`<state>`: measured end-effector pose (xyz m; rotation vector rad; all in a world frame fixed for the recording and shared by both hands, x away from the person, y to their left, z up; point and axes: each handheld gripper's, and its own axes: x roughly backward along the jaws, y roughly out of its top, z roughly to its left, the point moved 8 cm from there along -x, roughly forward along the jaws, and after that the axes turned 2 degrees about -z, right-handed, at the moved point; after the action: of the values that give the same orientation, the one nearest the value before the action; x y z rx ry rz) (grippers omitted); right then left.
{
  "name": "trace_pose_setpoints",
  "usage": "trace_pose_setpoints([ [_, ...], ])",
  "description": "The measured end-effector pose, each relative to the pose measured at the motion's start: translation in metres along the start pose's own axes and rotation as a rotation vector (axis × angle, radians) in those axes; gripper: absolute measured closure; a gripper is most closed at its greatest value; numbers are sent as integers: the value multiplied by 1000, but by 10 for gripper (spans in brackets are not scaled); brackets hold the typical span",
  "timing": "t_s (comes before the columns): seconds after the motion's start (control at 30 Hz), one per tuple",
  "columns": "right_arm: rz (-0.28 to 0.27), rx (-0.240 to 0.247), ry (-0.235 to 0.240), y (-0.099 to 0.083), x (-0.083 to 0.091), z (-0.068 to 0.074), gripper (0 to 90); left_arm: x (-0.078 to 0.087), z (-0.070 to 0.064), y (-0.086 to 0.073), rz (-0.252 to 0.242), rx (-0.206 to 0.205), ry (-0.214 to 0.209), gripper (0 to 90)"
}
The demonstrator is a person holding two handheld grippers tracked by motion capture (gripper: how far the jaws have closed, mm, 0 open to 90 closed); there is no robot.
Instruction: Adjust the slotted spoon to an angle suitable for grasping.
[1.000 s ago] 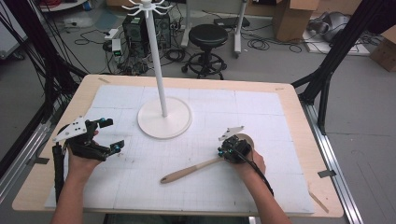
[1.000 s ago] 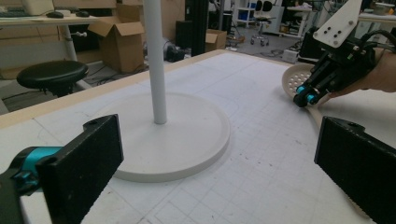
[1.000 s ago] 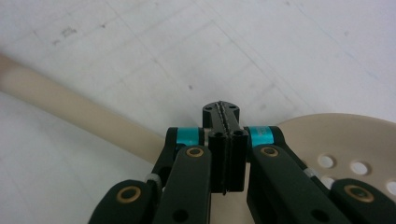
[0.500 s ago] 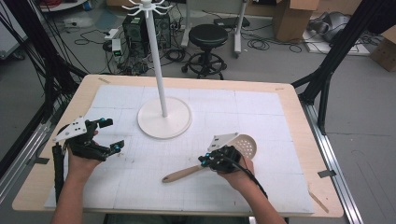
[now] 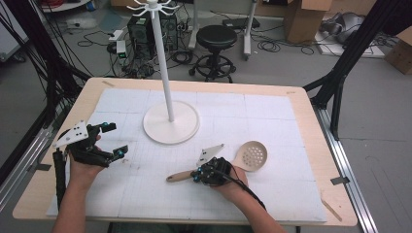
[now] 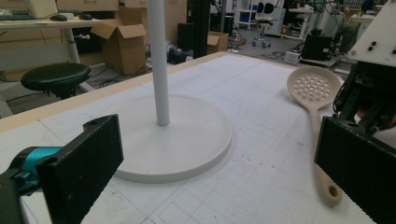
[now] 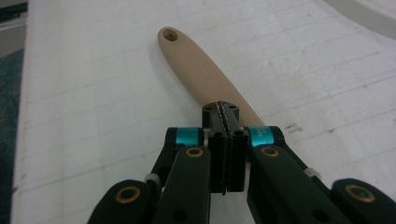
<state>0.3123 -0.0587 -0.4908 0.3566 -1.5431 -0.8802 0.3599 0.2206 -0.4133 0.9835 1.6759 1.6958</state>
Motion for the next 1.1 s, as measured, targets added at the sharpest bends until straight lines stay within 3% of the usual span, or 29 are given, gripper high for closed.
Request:
trace_pose_setpoints([
  [0.43, 1, -83, -91, 11, -14, -32, 900, -1, -1, 0, 1, -1, -5, 17],
  [0.67, -8, -104, -98, 11, -11, -34, 874, -1, -1, 0, 0, 1, -5, 17],
  [0.9, -167, -111, -93, 25, 27, -35, 760, 0, -1, 1, -4, -1, -6, 17],
  [0.97, -227, -109, -121, 26, 49, -40, 712, 0, -1, 1, -5, -2, -6, 17],
  [1.1, -283, -111, -144, 24, 67, -44, 663, 0, -2, 2, -7, -3, -14, 17],
])
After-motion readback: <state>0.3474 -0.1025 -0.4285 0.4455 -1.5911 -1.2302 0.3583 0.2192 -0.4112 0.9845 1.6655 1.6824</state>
